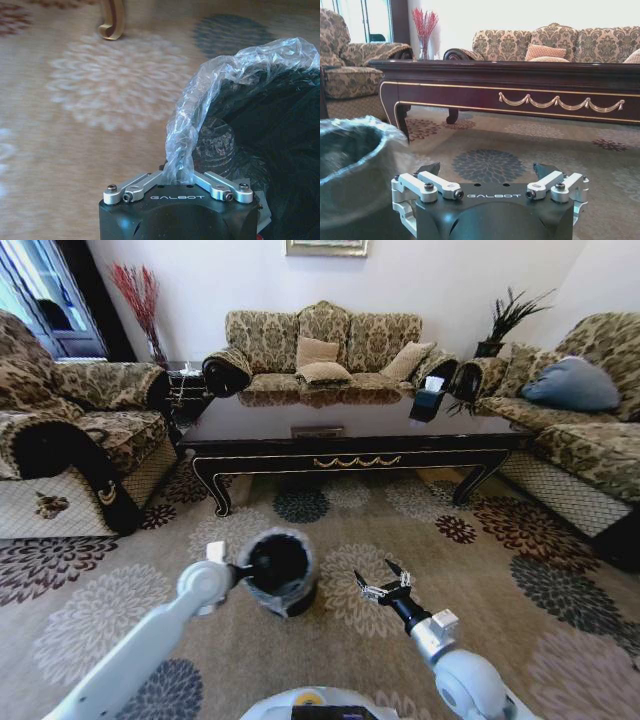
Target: Move to the front of the table and pick up the trash from the floor, then place it into the trash bin.
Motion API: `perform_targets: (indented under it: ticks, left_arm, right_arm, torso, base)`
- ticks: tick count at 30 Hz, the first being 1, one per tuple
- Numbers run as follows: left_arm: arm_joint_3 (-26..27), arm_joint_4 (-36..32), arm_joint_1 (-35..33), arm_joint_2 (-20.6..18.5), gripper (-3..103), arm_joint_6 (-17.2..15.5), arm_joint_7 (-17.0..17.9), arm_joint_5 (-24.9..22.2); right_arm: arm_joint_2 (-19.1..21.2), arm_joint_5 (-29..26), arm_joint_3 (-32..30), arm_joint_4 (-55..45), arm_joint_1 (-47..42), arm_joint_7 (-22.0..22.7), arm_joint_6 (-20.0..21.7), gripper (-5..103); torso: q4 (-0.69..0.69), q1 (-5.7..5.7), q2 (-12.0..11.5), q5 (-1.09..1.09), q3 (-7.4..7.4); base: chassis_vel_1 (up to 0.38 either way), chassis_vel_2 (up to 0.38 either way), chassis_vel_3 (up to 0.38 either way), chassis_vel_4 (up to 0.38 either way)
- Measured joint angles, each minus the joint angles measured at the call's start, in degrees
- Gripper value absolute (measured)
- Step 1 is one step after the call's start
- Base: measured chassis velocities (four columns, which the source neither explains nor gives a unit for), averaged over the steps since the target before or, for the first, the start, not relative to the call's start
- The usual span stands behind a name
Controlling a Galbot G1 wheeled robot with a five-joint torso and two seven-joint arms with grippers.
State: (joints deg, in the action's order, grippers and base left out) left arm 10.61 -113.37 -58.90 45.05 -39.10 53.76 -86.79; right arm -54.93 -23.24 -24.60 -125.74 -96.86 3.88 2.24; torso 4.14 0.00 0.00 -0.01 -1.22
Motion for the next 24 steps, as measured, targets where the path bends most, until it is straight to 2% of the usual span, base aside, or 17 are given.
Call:
perform_targets:
  ticks: [3, 7, 16, 19, 23, 24]
  left_arm:
    - [4.1, 2.3, -2.0, 0.3, 0, 0.5, -1.8, 1.7]
    - [5.1, 3.7, -2.2, 2.2, 0, 0.7, -2.5, 2.5]
    - [3.8, 7.3, -2.1, 5.9, 0, 1.2, -2.6, 4.3]
    - [3.4, 8.3, -2.2, 7.7, 0, 1.5, -1.5, 4.1]
    - [3.1, 8.3, -2.2, 8.0, -2, 1.5, -0.6, 3.1]
    - [3.0, 8.3, -2.2, 7.9, 3, 1.5, -0.5, 2.8]
  right_arm:
    - [-0.1, 0.7, -1.4, -0.1, -2.0, -0.4, -0.8, 100]
    - [-0.2, 1.7, -2.3, -0.4, -3.3, -0.6, -1.3, 100]
    - [-0.2, 3.0, -4.5, -1.5, -5.8, -1.0, -2.1, 100]
    - [-0.1, 3.0, -5.1, -1.5, -6.3, -1.0, -2.1, 100]
    - [-0.1, 3.0, -5.1, -1.5, -6.3, -1.0, -2.1, 100]
    - [-0.2, 3.0, -5.1, -1.5, -6.4, -1.0, -2.1, 100]
  torso:
    - [0.0, 0.0, 0.0, -0.01, 0.0]
    - [0.02, 0.0, 0.0, 0.0, 0.0]
    - [0.01, 0.0, 0.0, 0.01, 0.0]
    - [0.01, 0.0, 0.0, 0.01, 0.0]
    - [0.0, 0.0, 0.0, 0.03, 0.0]
    - [0.01, 0.0, 0.0, 0.0, 0.0]
  base:
    - [0.0, 0.0, 0.0, 0.0]
    - [0.0, 0.0, 0.0, 0.0]
    - [0.0, 0.0, 0.0, 0.0]
    - [0.0, 0.0, 0.0, 0.0]
    - [0.0, 0.0, 0.0, 0.0]
    - [0.0, 0.0, 0.0, 0.0]
